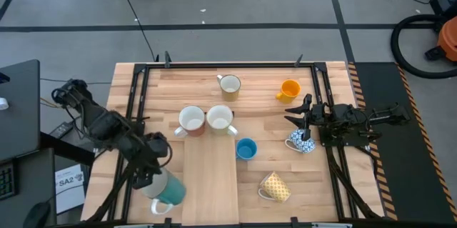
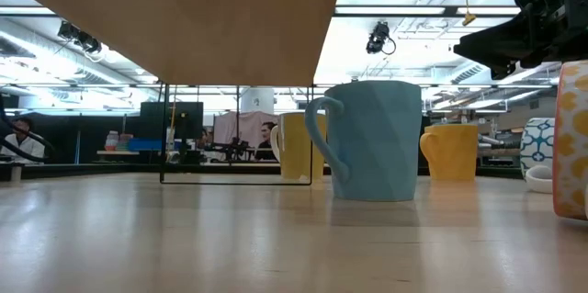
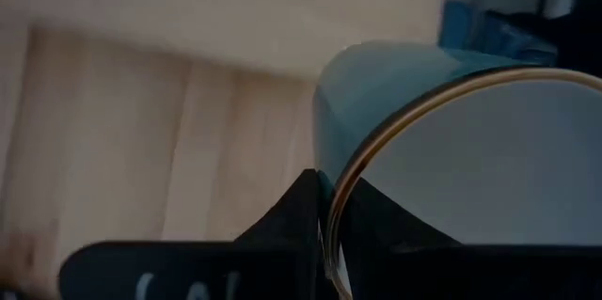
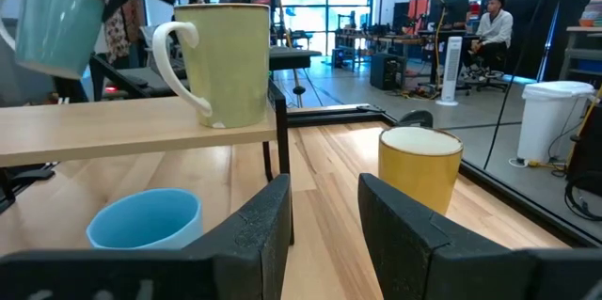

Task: Place coffee mugs
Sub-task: Put the left blue mug on the shelf aligned with the red mug

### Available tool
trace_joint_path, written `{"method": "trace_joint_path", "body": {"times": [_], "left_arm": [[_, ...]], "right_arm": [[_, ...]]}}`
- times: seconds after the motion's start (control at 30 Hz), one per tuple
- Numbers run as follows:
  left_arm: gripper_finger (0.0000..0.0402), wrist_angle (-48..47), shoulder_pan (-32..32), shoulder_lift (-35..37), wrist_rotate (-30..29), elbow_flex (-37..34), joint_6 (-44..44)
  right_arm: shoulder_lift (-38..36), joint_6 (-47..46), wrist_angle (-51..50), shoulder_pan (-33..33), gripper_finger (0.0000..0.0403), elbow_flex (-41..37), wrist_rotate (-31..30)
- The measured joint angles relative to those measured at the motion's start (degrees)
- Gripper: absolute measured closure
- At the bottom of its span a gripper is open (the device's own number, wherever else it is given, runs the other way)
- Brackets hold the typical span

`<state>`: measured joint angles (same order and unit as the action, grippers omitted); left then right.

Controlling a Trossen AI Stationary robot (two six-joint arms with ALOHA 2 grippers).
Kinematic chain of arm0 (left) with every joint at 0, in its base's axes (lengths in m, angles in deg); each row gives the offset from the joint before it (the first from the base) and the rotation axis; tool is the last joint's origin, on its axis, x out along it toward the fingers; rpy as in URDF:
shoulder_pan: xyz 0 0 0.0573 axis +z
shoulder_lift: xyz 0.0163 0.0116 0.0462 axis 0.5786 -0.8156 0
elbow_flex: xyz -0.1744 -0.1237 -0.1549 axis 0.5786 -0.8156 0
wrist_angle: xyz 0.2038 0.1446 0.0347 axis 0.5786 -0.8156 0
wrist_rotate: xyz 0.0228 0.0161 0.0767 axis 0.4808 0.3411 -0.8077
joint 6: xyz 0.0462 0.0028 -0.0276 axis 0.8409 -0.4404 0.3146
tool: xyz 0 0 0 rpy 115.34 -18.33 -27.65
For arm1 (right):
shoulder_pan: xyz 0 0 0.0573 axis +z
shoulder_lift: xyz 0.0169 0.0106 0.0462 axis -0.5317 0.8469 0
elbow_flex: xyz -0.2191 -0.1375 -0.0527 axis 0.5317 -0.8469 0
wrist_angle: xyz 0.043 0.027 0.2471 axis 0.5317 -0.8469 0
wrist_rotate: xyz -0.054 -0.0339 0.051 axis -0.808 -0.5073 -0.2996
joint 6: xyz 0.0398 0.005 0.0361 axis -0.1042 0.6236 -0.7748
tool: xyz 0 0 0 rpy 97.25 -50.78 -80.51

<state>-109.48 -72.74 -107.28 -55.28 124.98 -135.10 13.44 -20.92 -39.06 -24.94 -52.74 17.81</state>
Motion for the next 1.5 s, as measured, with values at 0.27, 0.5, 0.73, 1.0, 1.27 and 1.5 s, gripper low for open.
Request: {"method": "trace_joint_path", "body": {"times": [0.27,0.5,0.73,1.0,1.27,1.5], "left_arm": [[0.0366,0.08,9.13,0.0,-0.21,3.4,17.5],[0.0366,-0.06,15.73,-1.61,-0.34,3.38,30.16],[0.0366,-0.06,18.17,-6.22,-0.05,3.36,40.79],[0.0365,0.58,18.34,-9.81,0.13,3.54,46.41],[0.0365,1.39,18.32,-9.9,-0.21,3.51,46.44],[0.0365,1.37,18.58,-9.9,-0.31,3.48,46.76]], "right_arm": [[0.0,0.0,0.0,0.0,0.027,0.0,0.0],[-0.01,0.0,0.0,0.0,0.027,-0.01,0.0],[-0.01,0.0,0.0,0.0,0.027,-0.01,0.0],[-0.02,0.0,0.0,0.02,0.027,0.0,0.0],[-0.02,0.0,0.0,0.02,0.027,0.0,-0.02],[-0.02,0.0,0.0,0.01,0.027,0.0,0.0]]}}
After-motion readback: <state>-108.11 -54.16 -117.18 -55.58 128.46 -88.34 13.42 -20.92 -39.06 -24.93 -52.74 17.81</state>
